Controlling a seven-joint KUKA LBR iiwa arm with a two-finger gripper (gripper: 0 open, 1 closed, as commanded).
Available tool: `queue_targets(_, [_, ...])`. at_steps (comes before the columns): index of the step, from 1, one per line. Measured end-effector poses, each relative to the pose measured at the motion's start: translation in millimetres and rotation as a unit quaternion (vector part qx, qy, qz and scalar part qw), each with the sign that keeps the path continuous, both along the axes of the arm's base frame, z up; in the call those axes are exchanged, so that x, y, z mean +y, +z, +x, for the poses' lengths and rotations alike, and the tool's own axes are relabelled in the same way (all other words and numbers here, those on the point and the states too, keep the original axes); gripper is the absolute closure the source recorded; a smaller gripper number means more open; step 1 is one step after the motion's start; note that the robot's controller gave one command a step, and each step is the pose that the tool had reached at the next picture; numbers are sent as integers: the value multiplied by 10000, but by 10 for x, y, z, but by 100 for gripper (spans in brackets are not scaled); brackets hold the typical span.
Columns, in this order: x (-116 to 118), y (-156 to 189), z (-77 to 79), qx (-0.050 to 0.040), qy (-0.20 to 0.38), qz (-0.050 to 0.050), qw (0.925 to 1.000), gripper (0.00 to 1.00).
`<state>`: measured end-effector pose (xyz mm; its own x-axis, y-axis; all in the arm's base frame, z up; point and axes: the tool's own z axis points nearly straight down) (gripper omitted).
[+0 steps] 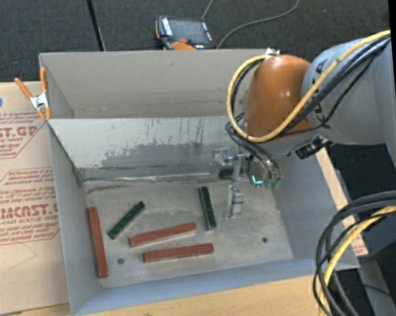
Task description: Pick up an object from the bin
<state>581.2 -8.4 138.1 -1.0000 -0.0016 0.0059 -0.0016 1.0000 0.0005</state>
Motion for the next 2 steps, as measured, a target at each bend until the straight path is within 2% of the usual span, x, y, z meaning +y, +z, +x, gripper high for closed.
queue_targets(1, [1203,-697,-129,-20,771,14,9970,0])
queue_targets(2, [1134,-375,-609,-23,305,4,9995,0])
